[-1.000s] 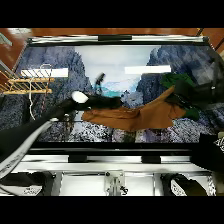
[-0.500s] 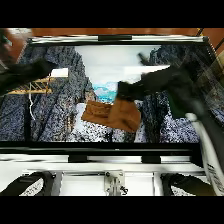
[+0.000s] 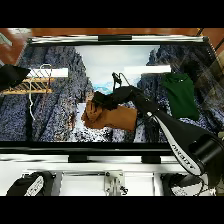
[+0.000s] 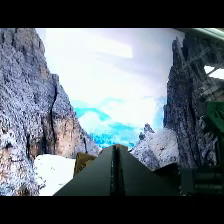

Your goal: Fold the shirts.

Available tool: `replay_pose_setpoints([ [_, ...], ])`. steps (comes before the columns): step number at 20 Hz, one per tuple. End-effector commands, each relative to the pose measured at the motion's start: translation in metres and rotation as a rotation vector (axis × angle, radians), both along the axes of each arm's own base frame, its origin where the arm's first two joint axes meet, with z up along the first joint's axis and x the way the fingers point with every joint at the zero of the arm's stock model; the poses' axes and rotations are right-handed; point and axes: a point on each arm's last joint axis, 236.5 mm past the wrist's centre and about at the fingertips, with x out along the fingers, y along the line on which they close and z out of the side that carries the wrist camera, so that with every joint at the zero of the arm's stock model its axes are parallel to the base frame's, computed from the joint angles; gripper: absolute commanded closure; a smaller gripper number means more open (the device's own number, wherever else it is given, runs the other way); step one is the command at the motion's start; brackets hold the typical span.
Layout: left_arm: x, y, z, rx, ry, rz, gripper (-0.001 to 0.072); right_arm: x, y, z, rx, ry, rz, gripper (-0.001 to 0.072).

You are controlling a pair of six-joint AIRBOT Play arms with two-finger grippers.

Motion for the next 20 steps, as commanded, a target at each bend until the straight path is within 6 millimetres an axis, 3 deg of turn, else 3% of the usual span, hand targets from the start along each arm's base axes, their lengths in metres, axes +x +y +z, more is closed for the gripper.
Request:
replay_pose_setpoints([
  [1,-0.005,0.0,-0.013,0.006,0.035,-0.009,0.0679,-0.006,-0.07,-0.007,-0.164,0.043,0.081,0.0126],
  [4,-0.005,0.0,-0.026,0.003,0.063,-0.01,0.0679,-0.022,-0.199,-0.024,-0.478,0.193,0.081,0.0126],
  [5,-0.006,0.0,-0.029,0.001,0.07,-0.01,0.0679,-0.031,-0.234,-0.03,-0.537,0.268,0.064,0.0126],
  [6,-0.006,0.0,-0.032,0.0,0.075,-0.01,0.068,-0.04,-0.249,-0.036,-0.521,0.335,0.043,0.0095],
  [7,-0.006,0.0,-0.032,0.0,0.076,-0.011,0.068,-0.047,-0.25,-0.044,-0.469,0.377,0.028,0.0029],
  [12,-0.006,0.0,-0.031,-0.002,0.075,-0.011,0.0679,-0.042,-0.197,-0.085,-0.22,0.33,-0.066,0.0029],
  [17,-0.006,0.0,-0.031,-0.005,0.077,-0.009,0.0679,-0.043,-0.166,-0.108,-0.177,0.335,-0.046,0.0035],
  [18,-0.006,0.0,-0.031,-0.009,0.078,-0.007,0.068,-0.041,-0.16,-0.106,-0.149,0.314,-0.027,0.0187],
  [20,-0.006,0.0,-0.031,-0.011,0.079,-0.006,0.0679,-0.034,-0.151,-0.092,-0.113,0.244,0.016,0.0644],
])
